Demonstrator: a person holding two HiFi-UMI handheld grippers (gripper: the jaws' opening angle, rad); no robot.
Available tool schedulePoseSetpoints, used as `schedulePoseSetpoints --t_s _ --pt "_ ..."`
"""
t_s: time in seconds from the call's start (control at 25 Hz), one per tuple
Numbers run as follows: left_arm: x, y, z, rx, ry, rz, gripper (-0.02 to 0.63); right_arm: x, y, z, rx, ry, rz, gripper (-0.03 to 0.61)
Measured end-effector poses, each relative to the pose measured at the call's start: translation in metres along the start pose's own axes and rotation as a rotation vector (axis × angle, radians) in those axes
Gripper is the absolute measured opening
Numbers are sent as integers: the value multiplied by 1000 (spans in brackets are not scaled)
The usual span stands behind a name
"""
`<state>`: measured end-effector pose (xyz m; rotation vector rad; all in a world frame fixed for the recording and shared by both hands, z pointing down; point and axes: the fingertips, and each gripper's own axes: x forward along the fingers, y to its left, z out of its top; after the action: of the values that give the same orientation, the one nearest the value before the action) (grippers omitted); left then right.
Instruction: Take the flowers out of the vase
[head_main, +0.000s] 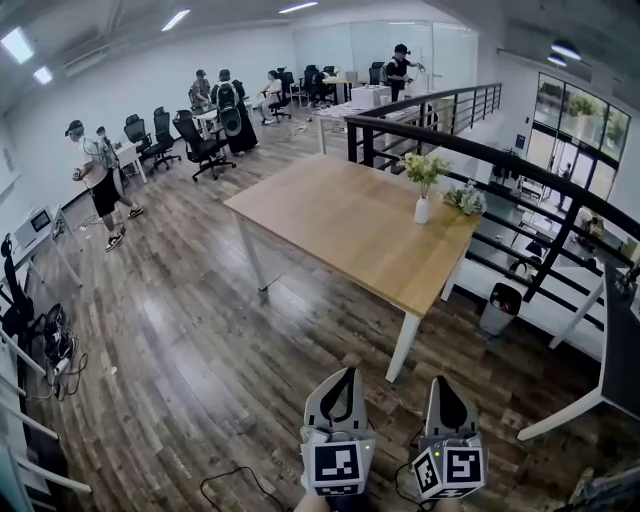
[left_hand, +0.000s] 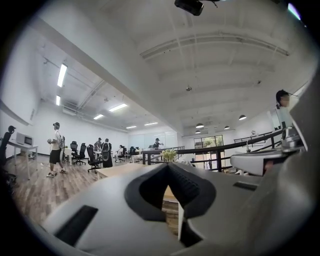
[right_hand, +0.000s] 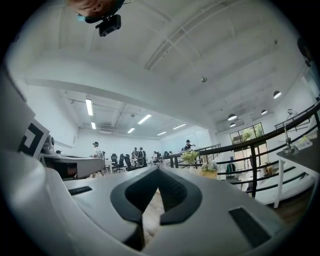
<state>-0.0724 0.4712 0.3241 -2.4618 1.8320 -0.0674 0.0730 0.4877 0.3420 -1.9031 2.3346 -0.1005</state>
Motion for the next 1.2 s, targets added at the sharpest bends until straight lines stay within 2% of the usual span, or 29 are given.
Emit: schedulePoseSetpoints --t_s 0.16,0.52,0.8,1.0,1.2 --pt "48 24 0 -7 0 -28 29 50 3 -2 -7 22 -23 12" --pt "139 67 -2 -15 -12 -87 29 143 -1 -3 -12 1 -85 12" --pt "168 85 -13 -33 -2 -113 29 174 4 -12 -24 24 -112 12" --pt "186 92 -27 -34 17 -114 29 193 -1 -28 18 39 -126 12" --pt "211 94 -34 -36 33 -114 29 218 -10 -32 9 53 -128 12"
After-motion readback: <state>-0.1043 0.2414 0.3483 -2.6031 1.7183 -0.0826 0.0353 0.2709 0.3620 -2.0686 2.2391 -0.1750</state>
